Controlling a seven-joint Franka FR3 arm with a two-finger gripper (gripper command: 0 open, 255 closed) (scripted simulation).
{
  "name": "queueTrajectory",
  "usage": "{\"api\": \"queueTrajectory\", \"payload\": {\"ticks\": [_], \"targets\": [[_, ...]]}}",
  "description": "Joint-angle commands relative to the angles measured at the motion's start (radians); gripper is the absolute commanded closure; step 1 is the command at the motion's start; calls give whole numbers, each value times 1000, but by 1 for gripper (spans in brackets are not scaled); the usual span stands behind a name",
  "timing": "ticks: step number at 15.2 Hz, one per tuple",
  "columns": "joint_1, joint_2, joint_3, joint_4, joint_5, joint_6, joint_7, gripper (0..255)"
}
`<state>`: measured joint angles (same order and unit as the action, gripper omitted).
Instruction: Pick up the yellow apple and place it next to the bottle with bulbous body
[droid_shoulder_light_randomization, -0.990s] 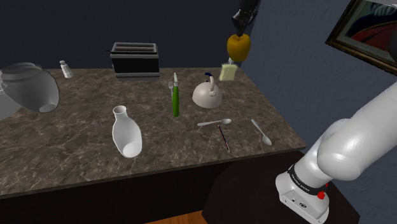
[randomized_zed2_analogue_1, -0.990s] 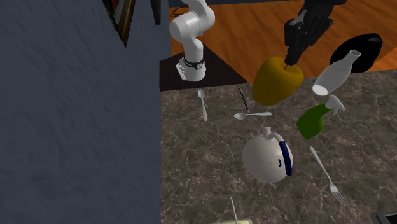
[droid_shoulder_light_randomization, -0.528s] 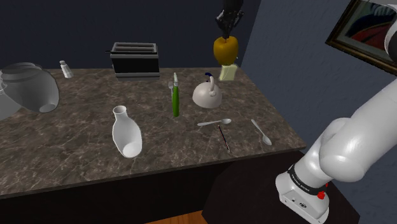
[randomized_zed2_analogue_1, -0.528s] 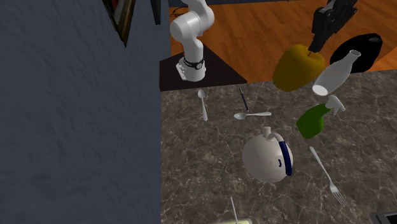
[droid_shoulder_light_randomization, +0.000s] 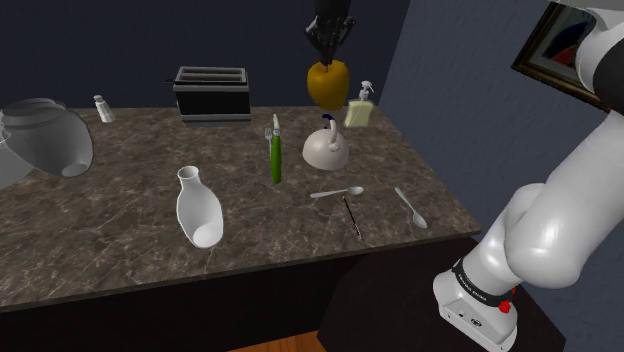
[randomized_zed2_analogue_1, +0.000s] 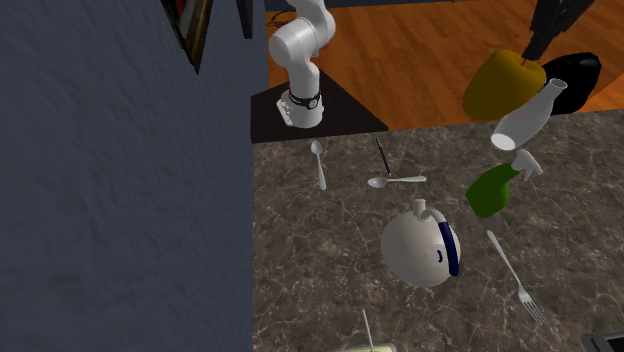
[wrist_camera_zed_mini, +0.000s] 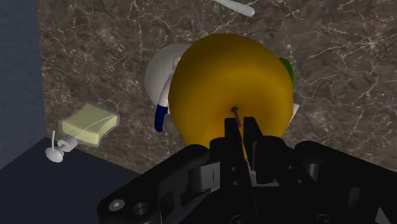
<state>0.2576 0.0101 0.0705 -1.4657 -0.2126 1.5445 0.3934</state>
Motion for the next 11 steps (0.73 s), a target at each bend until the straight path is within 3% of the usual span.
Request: {"api": "queueTrajectory", "payload": {"ticks": [1,7,11], "targets": [[25,32,24,39,-6,-18,47,255],[109,163,88,217,-37,-95,174,255],[181,288,119,396,-71,-170,249,255]]}}
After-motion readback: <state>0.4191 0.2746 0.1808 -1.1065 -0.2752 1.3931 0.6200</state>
